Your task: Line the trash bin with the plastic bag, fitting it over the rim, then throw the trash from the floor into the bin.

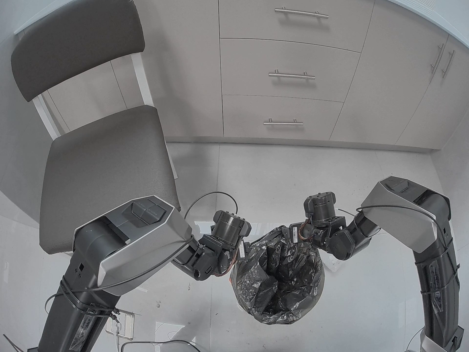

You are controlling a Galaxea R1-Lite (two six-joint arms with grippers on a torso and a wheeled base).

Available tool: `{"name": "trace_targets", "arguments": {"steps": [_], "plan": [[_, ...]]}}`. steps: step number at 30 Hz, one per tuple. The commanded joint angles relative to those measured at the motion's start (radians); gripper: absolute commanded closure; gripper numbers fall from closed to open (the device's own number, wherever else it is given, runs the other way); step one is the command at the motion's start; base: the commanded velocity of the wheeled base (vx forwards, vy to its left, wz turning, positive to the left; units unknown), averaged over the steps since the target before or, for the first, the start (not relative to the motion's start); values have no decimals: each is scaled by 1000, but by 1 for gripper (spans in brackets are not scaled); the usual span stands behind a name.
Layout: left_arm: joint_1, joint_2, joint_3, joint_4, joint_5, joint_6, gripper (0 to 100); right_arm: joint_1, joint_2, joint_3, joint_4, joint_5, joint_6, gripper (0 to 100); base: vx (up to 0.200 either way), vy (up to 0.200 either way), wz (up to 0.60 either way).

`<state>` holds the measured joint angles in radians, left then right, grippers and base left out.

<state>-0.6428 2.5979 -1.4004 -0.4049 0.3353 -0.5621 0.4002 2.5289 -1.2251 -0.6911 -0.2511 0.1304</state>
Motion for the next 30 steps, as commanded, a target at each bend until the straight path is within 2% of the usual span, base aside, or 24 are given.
{"name": "trace_targets", "arguments": {"steps": [1,13,20,23,30], "plan": [[0,1,0,0,-1,-1,0,0,14,-8,1,-1,0,0,0,0,0],[-2,-10,14,-22,1,-9,0,-6,5,-11,-8,-1,6,0,0,0,0],[-35,-94,126,-121,1,-13,0,-9,-105,38,-8,1,11,0,0,0,0],[-54,-191,216,-196,1,-12,0,-9,-203,107,-11,1,11,0,0,0,0],[-49,-456,371,-218,1,-12,0,-11,-357,213,-11,3,9,0,0,0,0]]}}
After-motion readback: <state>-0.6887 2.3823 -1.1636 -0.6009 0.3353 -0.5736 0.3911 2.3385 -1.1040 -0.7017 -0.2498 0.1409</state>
